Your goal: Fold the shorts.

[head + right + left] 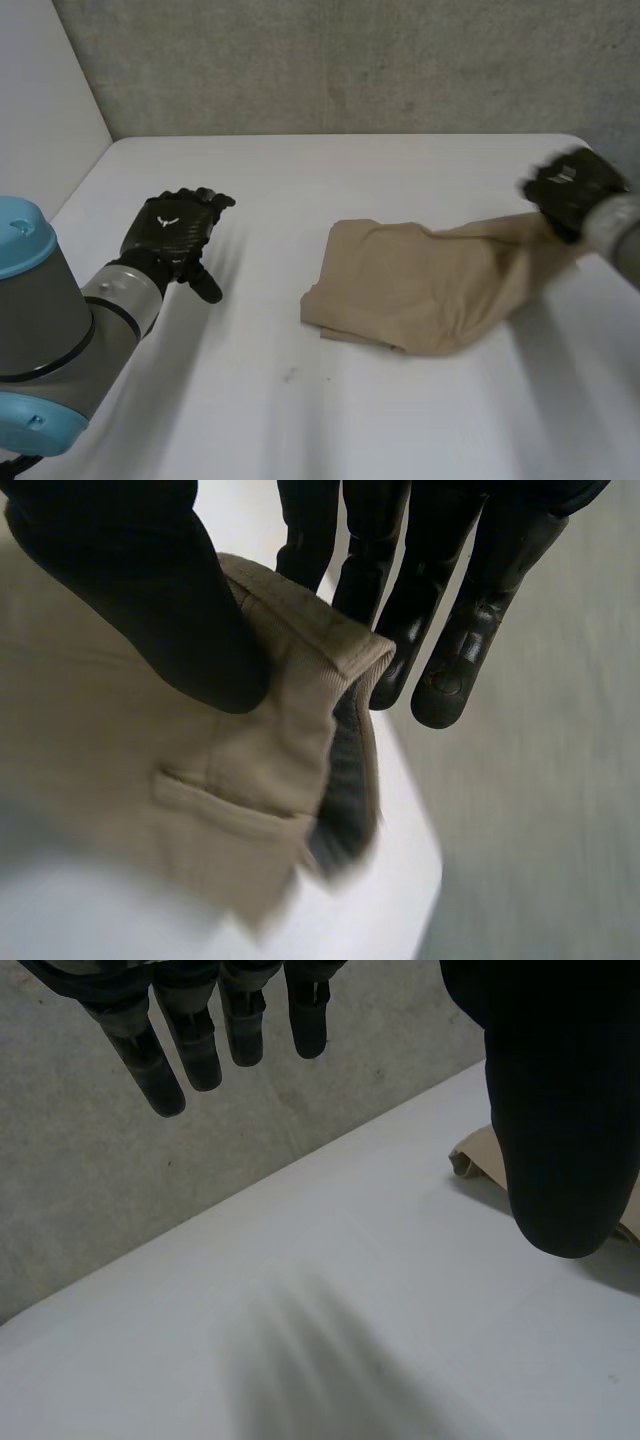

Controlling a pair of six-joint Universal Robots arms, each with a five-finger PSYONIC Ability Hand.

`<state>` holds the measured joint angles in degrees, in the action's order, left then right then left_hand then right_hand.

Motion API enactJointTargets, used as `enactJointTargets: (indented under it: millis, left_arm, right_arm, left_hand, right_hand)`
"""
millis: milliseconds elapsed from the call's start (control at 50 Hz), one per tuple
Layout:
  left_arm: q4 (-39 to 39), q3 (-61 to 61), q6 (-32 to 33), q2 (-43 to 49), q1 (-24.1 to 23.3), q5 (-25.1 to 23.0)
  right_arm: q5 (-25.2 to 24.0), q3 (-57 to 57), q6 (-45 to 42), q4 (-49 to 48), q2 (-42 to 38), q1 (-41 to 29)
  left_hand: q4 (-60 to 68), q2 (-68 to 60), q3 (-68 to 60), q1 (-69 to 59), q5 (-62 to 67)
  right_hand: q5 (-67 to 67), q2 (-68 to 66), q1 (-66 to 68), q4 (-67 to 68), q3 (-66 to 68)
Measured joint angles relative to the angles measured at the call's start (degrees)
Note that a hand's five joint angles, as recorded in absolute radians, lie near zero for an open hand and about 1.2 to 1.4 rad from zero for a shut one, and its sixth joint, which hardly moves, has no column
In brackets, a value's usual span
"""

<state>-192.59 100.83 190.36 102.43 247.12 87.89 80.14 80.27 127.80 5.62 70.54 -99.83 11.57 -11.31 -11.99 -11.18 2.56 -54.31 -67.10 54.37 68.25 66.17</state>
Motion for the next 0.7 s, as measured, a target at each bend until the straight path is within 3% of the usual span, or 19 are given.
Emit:
enactJointTargets:
  millis: [60, 200, 260, 300, 320, 360, 420, 540, 560, 620, 700]
  left_arm:
    - [0.0, -0.2, 0.0, -0.1, -0.3, 0.1]
    - [0.0, -1.2, 0.1, -0.2, -0.5, 0.2]
    - [0.0, -2.4, 0.2, -0.1, -0.6, 0.3]
    - [0.0, -3.2, 0.2, 0.1, -0.6, 0.3]
    - [0.0, -3.9, 0.2, 0.2, -0.7, 0.3]
    - [0.0, -5.3, 0.3, 0.5, -0.9, 0.3]
    - [0.0, -7.7, 0.2, 1.4, -1.4, 0.3]
    - [0.4, -16.9, 0.1, 6.5, -4.7, 0.7]
    - [0.5, -20.5, 0.1, 8.8, -6.3, 1.1]
    - [0.8, -26.0, 0.0, 12.7, -9.2, 1.8]
    - [0.9, -32.2, 0.0, 18.1, -13.3, 2.5]
  right_arm:
    - [-3.4, -4.6, 0.0, -0.7, -2.9, -9.8]
    - [-12.0, -6.6, -0.5, -1.6, -9.4, -21.8]
    - [-15.9, -6.0, -0.4, -1.5, -12.9, -24.3]
    - [-16.8, -5.7, -0.1, -1.4, -13.9, -24.7]
    - [-17.2, -5.6, 0.5, -1.3, -14.3, -24.8]
    - [-17.1, -5.6, 1.8, -1.2, -14.3, -24.7]
    - [-16.1, -5.9, 6.6, -1.5, -12.9, -23.8]
    - [-13.2, -6.6, 24.2, -3.3, -6.6, -19.5]
    - [-12.3, -6.6, 30.6, -4.2, -4.5, -17.8]
    - [-10.5, -6.6, 39.4, -5.3, -2.5, -15.3]
    - [-8.0, -6.6, 45.1, -5.5, -2.2, -12.9]
  left_hand:
    - [0.0, 0.0, 0.0, 0.0, 0.0]
    - [0.0, 0.0, 0.0, 0.0, 0.0]
    - [0.0, 0.0, 0.0, 0.0, 0.0]
    - [0.0, 0.0, 0.0, 0.0, 0.0]
    - [0.0, 0.0, 0.0, 0.0, 0.0]
    - [0.0, 0.0, 0.0, 0.0, 0.0]
    - [0.0, 0.0, 0.0, 0.0, 0.0]
    - [0.0, 0.0, 0.0, 0.0, 0.0]
    - [0.0, 0.0, 0.0, 0.0, 0.0]
    - [0.0, 0.0, 0.0, 0.0, 0.0]
    - [0.0, 0.0, 0.0, 0.0, 0.0]
  right_hand:
    - [-0.9, 0.0, 0.0, 0.0, 1.5]
    - [-1.2, -0.2, -0.1, 0.0, 1.5]
    - [28.5, 31.3, -25.8, -31.6, -29.6]
    - [35.1, 39.3, -32.0, -38.3, -36.3]
    - [47.2, 51.1, -40.9, -51.5, -49.9]
    - [50.2, 54.0, -42.7, -54.7, -53.2]
    - [50.6, 54.7, -43.0, -55.1, -54.1]
    - [50.6, 54.7, -43.0, -55.1, -54.1]
    - [50.6, 54.7, -43.0, -55.1, -54.1]
    - [50.6, 54.7, -43.0, -55.1, -54.1]
    - [50.6, 54.7, -43.0, -55.1, -54.1]
